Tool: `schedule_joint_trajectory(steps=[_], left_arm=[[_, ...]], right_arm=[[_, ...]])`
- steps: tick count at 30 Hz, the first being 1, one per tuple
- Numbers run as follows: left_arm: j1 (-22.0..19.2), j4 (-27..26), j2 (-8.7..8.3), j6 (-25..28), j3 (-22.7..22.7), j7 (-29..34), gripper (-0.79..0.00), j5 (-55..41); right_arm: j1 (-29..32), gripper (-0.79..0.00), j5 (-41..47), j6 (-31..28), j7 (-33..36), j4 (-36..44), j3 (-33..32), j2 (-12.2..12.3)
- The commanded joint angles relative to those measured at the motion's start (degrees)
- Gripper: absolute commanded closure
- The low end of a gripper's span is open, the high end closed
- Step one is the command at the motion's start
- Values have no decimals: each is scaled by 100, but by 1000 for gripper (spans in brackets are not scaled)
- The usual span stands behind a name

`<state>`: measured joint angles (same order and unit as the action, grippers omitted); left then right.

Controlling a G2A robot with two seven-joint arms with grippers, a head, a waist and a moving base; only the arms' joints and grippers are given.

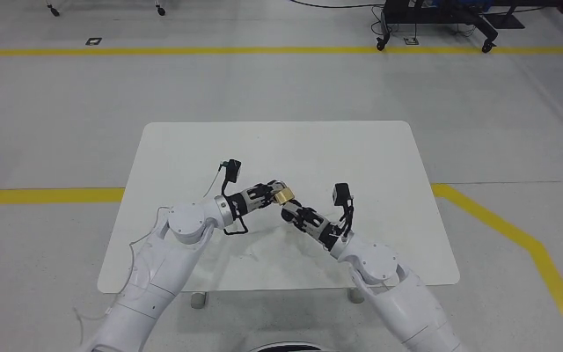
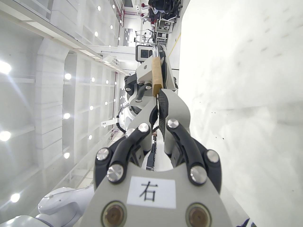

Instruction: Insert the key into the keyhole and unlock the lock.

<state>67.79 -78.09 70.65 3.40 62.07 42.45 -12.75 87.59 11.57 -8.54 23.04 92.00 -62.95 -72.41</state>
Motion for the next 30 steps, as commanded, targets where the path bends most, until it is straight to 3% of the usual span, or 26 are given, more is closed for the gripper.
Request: schedule_joint_trajectory(steps=[1,2,3,5,7,13,25,30], left_arm=[[-10,11,1,-21,3,-24,0,-8],[-16,14,2,-30,0,-29,0,-12],[-21,16,3,-32,-1,-34,0,-16],[-28,29,5,-42,-3,-60,0,-24],[-35,34,8,-48,-11,-72,0,-30],[-52,60,15,-45,-9,-132,0,-81],[-33,70,27,159,41,-223,0,-256],[-17,57,27,265,64,-207,0,-321]], right_arm=[[-6,-249,25,-24,5,-14,-4,-1],[-6,-493,36,-37,6,-20,-9,-1],[-3,-557,48,-52,13,-22,-12,0],[7,-520,62,-73,21,-23,-23,2],[22,-391,74,-106,31,-15,-39,6],[80,-329,244,-266,98,-13,-98,13],[-135,-314,1254,-576,581,-481,7,-52],[-263,-225,1610,-594,643,-662,63,-91]])
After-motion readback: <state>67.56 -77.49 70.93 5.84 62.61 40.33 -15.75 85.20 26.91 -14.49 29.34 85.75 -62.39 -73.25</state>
